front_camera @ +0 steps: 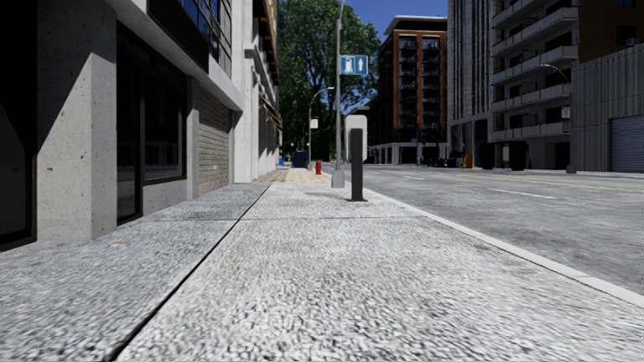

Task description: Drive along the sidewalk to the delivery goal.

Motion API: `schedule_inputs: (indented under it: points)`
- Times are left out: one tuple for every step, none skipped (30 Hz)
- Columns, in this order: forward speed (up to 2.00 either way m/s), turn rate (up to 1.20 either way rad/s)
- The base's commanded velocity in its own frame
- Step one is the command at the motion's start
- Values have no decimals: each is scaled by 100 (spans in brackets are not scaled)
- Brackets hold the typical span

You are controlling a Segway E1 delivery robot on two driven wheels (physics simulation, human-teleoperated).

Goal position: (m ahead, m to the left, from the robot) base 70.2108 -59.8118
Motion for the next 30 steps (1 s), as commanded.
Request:
schedule_inputs:
  points:
    - [200, 40]
    - [200, 40]
    - [200, 40]
    - [200, 40]
    - [200, 40]
    - [200, 40]
    - [200, 40]
    - [200, 40]
    - [200, 40]
    - [200, 40]
    - [200, 40]
    - [200, 40]
    - [200, 40]
    - [200, 39]
    - [200, 38]
    - [200, 37]
    - [200, 0]
    - [200, 0]
    - [200, 0]
    - [200, 0]
    - [200, 0]
    - [200, 0]
    - [200, 0]
    - [200, 0]
    - [200, 0]
    - [200, 0]
    - [200, 0]
    - [200, 0]
    - [200, 0]
    - [200, 0]
